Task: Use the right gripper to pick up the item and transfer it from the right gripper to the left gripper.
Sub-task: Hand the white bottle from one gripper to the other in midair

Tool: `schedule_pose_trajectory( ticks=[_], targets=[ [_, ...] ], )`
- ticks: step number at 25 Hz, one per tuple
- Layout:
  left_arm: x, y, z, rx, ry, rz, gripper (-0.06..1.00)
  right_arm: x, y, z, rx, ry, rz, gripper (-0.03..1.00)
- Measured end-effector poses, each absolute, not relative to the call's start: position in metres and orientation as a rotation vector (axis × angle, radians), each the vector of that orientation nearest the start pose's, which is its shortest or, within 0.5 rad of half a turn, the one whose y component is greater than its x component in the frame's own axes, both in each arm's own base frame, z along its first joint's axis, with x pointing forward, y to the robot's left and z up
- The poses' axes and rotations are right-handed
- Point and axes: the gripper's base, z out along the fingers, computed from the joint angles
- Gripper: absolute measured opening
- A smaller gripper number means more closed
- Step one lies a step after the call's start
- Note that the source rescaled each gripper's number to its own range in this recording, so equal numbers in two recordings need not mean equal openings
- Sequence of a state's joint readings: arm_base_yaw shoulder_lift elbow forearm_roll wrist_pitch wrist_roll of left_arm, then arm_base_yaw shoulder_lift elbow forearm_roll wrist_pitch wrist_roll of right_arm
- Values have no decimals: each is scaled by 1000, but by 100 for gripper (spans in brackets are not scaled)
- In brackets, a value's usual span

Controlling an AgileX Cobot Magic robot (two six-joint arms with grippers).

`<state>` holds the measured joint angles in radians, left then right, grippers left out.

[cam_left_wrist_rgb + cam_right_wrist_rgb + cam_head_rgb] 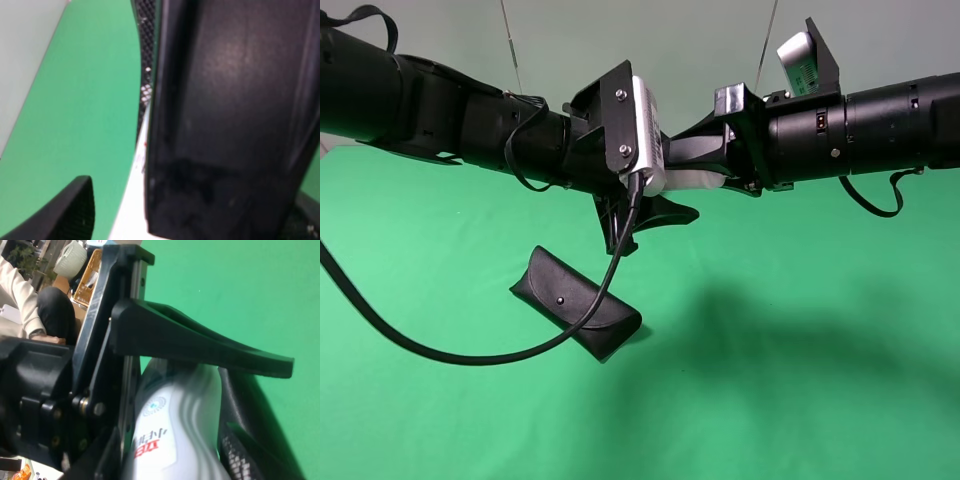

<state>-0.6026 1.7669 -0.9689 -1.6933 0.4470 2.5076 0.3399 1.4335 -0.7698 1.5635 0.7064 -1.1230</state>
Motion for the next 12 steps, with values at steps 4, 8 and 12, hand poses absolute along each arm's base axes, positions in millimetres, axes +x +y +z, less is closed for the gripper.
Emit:
schedule_pose_trajectory(
  ticks=[4,8,12],
  targets=[
    [277,-238,196,1579,1497,-378,43,244,149,252,-325,2214,1203,3],
    [279,-237,192,1577,1524,-355,1,241,151,256,-326,2195,1254,55],
    [279,-236,192,1576,1527,-351,1,241,147,262,-301,2172,1200,75]
  ],
)
